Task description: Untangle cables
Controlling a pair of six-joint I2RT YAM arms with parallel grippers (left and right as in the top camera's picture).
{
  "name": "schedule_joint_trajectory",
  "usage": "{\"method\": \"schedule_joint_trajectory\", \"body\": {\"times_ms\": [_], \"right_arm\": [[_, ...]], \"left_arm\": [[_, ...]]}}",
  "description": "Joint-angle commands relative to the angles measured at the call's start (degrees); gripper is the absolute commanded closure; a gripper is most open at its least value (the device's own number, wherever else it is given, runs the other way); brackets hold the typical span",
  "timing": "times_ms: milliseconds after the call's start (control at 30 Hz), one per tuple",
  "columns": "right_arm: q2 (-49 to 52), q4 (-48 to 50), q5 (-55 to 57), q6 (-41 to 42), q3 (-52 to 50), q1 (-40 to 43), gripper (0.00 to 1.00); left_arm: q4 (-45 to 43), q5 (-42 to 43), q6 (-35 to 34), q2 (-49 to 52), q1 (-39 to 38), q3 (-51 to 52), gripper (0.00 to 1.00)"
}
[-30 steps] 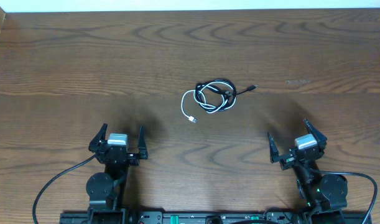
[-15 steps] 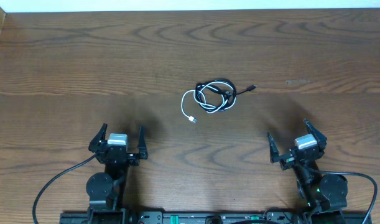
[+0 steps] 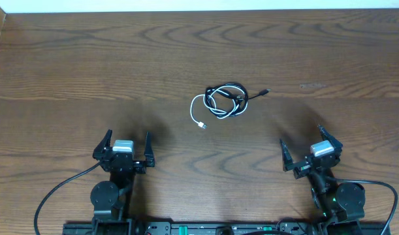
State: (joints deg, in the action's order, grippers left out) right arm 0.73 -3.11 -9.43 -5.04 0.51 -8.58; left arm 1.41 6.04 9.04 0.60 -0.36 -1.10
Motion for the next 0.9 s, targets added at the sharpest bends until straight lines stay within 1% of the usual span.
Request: {"method": "schedule_joint_trajectory", "body": {"times_ms": [0, 200, 300, 467, 567, 633, 867], "right_arm": [[0.02, 0.22, -0.87, 7.02, -0.2, 0.5, 0.01], [0.02, 0.02, -3.87, 8.46, 0.35, 0.5, 0.01], [0.02, -0.39, -4.68, 10.6, 1.03, 0.5, 0.01], [0.02, -4.22, -4.72, 12.33, 3.98, 0.5, 0.01], [0.04, -7.63, -4.7, 12.33, 6.45, 0.5, 0.01], [0.07, -10.1, -4.7, 12.33, 8.37, 0.5, 0.01], [2.82, -18.51, -4.85, 13.18, 15.52, 0.5, 0.01]], "left_arm": [[1.92, 1.03, -0.35, -0.22, 0.35, 0.15, 0.01], [1.95, 1.03, -0.79, 0.37, 0.35, -1.75, 0.01], [1.95, 1.03, -2.6, 1.16, 0.35, -2.64, 0.01], [2.16, 2.49, -2.91, 4.0, 0.35, -5.92, 0.01], [2.62, 2.64, -2.93, 7.15, 0.35, -8.76, 0.01], [2.8, 4.44, -2.89, 9.73, 0.35, -10.58, 0.01], [2.84, 10.73, -2.89, 24.04, 0.35, -19.63, 0.01]]}}
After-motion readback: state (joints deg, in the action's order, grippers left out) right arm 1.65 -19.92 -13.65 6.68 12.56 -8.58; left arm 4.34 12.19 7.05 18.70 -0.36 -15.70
